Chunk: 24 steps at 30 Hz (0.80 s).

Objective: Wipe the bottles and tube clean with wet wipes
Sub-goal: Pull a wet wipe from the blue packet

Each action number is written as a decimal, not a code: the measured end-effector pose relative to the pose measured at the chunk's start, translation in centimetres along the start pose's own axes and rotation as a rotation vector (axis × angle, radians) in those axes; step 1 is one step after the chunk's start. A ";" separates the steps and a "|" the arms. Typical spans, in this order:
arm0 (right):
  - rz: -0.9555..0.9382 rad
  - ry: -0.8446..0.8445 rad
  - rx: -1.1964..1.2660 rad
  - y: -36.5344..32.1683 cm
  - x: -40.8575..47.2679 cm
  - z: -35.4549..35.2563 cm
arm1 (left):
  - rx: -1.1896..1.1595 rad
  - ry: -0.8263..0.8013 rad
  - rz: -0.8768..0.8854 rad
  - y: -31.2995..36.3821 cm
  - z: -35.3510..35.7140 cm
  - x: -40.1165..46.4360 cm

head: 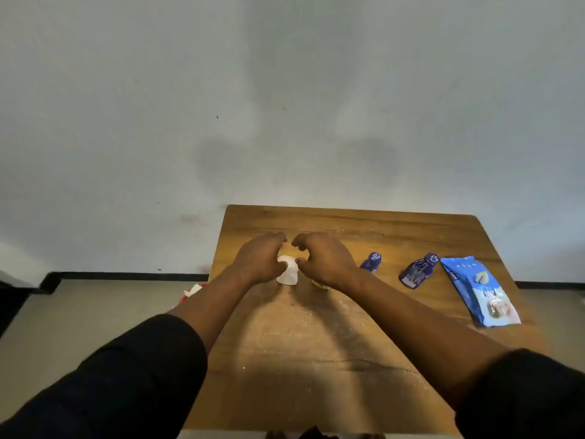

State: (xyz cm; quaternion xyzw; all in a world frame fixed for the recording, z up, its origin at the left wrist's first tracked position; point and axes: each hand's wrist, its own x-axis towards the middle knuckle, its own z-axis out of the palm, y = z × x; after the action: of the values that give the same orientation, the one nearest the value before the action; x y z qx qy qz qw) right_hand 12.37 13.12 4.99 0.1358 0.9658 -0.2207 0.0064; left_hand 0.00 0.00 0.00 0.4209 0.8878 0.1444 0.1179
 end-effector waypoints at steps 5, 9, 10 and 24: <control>0.139 -0.007 0.085 0.6 -1.3 2.2 | 0.011 -0.094 -0.050 -1.5 2.1 0.8; 0.188 0.002 0.134 1.2 -2.3 3.3 | 0.010 -0.086 -0.045 -2.1 3.0 1.6; 0.197 0.003 0.140 1.4 -2.5 3.5 | 0.004 -0.079 -0.041 -2.1 3.2 1.8; 0.355 0.018 0.338 2.8 -4.3 5.7 | -0.184 0.022 0.023 -1.8 3.4 -1.6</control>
State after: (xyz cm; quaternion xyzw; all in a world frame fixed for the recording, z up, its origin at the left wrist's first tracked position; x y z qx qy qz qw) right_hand 16.96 12.04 -1.02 0.3043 0.8762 -0.3734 0.0135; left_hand 0.86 -1.83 -3.70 0.4168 0.8671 0.2315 0.1444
